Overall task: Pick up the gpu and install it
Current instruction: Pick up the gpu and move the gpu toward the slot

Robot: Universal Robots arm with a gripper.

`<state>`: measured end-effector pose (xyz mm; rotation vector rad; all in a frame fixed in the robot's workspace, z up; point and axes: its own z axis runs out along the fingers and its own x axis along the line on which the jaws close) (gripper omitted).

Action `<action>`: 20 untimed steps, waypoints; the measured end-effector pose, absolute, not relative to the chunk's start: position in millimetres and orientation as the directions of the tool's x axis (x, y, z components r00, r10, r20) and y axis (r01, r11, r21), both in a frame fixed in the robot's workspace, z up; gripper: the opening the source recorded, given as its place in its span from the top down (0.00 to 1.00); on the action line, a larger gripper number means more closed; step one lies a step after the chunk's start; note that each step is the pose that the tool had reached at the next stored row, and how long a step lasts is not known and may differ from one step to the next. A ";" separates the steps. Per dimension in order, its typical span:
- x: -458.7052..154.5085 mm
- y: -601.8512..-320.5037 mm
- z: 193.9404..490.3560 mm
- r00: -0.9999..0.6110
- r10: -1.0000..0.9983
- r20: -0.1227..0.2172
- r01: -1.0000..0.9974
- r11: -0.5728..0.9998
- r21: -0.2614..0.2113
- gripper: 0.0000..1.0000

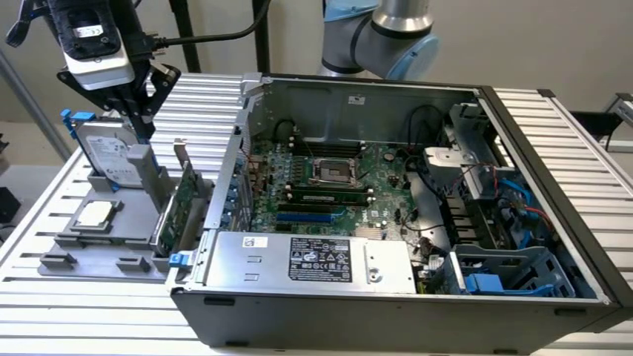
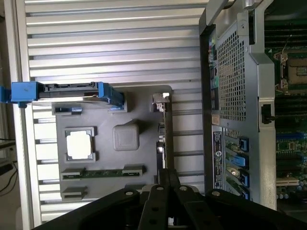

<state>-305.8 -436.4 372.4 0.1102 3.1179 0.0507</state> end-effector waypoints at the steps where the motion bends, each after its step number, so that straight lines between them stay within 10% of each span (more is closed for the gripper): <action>1: -305.8 -436.4 372.4 -0.997 0.071 -0.020 0.070 0.997 0.033 0.89; 20: -306.3 -439.8 363.7 -0.997 0.071 -0.021 0.070 0.997 0.034 0.52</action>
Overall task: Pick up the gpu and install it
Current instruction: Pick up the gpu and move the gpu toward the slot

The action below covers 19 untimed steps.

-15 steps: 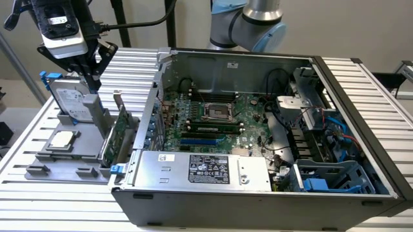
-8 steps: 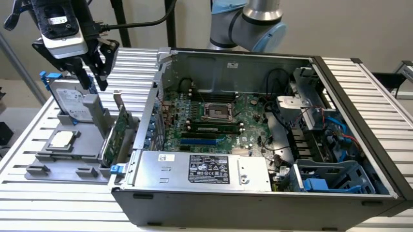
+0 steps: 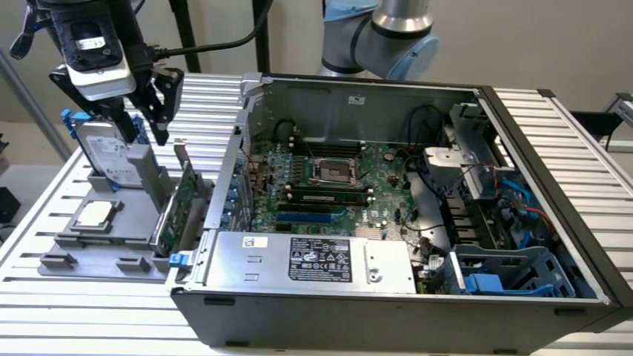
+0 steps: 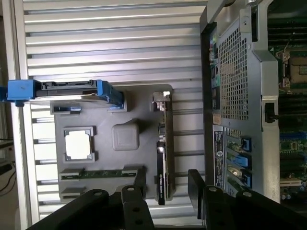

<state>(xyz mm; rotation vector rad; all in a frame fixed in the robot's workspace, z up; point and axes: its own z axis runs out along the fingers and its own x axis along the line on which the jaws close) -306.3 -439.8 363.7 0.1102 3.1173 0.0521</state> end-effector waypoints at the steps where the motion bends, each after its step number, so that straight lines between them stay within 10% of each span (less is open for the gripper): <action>1: -306.3 -440.9 361.9 -0.997 0.071 -0.021 0.070 0.997 0.034 0.52; 19: -307.1 -450.8 329.2 -0.997 0.071 -0.021 0.070 0.997 0.034 0.52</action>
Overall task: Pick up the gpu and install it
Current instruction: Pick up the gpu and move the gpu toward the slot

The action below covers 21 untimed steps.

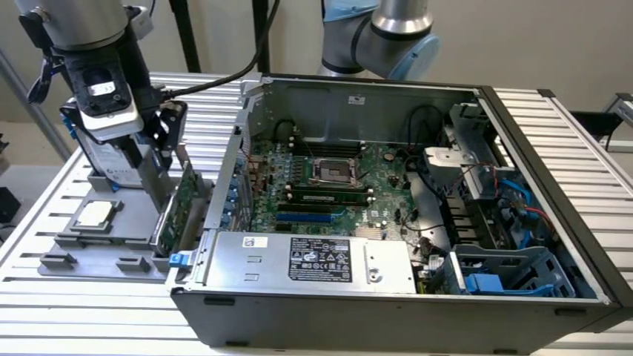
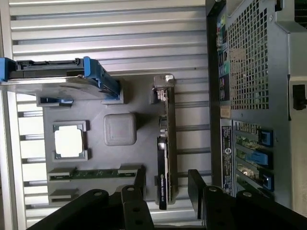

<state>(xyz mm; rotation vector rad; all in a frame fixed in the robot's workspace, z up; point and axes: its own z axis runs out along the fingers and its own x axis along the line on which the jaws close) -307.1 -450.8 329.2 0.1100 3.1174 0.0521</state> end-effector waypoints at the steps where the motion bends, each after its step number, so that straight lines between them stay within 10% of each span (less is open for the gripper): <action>1: -307.1 -450.8 327.3 -0.997 0.071 -0.021 0.070 0.997 0.034 0.52; 21: -307.0 -450.9 290.9 -0.997 0.071 -0.021 0.071 0.997 0.034 0.52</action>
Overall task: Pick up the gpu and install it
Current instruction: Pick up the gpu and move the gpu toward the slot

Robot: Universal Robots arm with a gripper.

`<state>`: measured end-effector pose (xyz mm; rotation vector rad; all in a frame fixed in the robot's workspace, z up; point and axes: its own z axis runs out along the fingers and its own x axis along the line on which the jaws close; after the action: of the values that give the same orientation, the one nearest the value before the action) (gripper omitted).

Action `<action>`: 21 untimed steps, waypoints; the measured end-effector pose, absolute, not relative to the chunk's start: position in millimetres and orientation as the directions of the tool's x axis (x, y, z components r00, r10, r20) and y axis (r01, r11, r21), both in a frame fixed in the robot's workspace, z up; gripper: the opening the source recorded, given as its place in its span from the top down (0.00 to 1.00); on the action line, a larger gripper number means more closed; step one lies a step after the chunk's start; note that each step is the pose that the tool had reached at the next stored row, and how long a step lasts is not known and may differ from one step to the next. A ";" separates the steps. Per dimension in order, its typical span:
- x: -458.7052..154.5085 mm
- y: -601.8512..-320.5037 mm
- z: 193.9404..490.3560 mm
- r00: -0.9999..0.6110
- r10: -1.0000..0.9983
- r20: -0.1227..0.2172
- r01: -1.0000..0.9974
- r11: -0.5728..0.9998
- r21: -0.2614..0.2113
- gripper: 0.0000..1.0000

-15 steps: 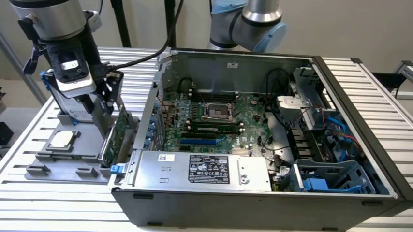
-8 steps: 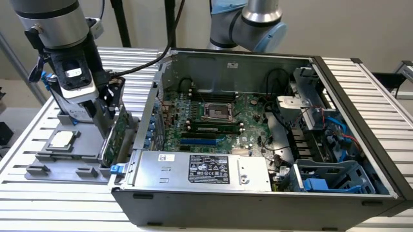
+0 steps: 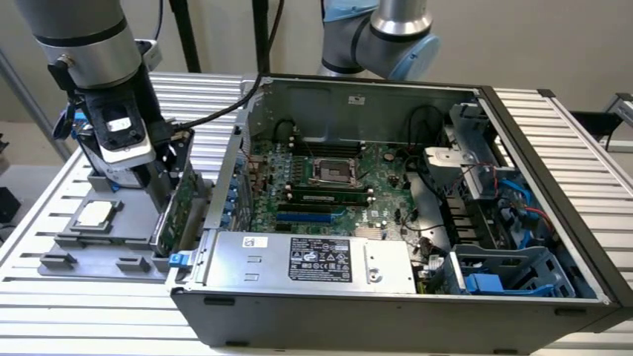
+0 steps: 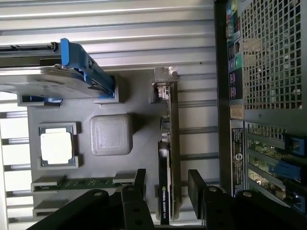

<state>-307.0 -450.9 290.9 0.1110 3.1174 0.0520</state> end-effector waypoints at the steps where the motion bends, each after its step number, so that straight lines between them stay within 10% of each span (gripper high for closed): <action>1: -307.0 -450.9 289.1 -0.997 0.071 -0.021 0.071 0.997 0.034 0.52; 21: -307.0 -450.9 253.6 -0.997 0.074 -0.032 0.073 0.997 0.035 0.52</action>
<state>-307.0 -450.9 253.6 0.1145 3.1055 0.0525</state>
